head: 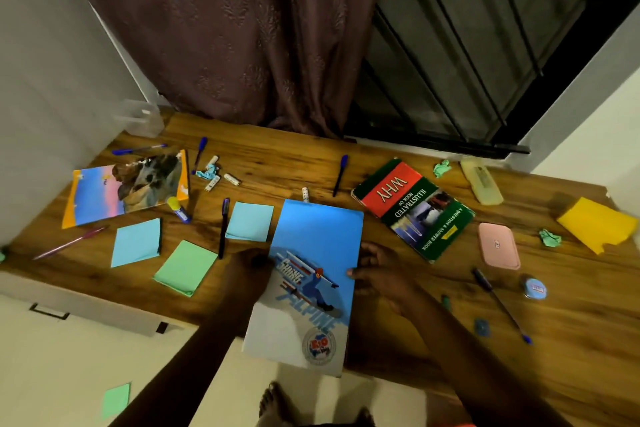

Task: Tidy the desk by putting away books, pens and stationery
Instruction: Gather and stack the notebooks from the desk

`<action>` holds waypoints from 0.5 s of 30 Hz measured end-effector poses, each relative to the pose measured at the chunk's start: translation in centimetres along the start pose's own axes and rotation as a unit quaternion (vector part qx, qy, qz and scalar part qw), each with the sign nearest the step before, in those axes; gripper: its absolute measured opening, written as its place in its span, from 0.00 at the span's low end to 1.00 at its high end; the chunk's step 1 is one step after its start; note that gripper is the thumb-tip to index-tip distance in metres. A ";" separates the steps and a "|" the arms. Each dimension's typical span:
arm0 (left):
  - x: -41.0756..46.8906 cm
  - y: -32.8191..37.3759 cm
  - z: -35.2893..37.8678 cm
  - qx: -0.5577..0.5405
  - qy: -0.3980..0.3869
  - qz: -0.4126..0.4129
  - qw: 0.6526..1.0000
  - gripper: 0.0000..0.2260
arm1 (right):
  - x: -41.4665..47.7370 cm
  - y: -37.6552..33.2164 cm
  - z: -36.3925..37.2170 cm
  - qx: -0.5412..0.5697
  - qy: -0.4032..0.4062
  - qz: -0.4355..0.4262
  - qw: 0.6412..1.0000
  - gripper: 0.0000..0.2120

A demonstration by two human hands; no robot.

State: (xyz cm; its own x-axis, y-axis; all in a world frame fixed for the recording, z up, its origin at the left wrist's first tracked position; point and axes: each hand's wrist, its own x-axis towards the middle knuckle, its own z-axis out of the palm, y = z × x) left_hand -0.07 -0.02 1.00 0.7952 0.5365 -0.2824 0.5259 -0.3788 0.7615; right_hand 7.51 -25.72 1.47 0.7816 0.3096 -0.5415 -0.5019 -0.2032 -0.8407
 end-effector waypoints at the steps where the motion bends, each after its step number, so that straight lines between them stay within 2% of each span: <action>1: -0.1 -0.1 0.1 0.021 0.000 0.001 1.000 0.11 | 0.1 0.3 0.1 -0.002 0.004 -0.003 1.000 0.28; 9: -0.1 -0.3 0.3 0.090 -0.007 0.010 0.996 0.07 | 1.6 2.7 1.0 -0.079 0.057 -0.018 0.995 0.30; 11: 0.1 -0.3 0.3 0.122 -0.013 0.014 0.992 0.06 | 1.6 2.9 1.0 -0.139 0.075 -0.035 0.987 0.30; 15: 0.3 -0.7 0.3 0.187 -0.009 0.022 0.982 0.09 | 1.9 3.4 1.0 -0.232 0.080 -0.069 0.967 0.26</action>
State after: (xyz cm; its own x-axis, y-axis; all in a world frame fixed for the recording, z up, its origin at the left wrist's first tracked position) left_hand -0.11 0.22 0.19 0.8228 0.5011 -0.2681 0.5629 -0.6530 0.5068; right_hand 6.92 -24.84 -2.47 0.8951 0.2234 -0.3858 -0.1976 -0.5769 -0.7925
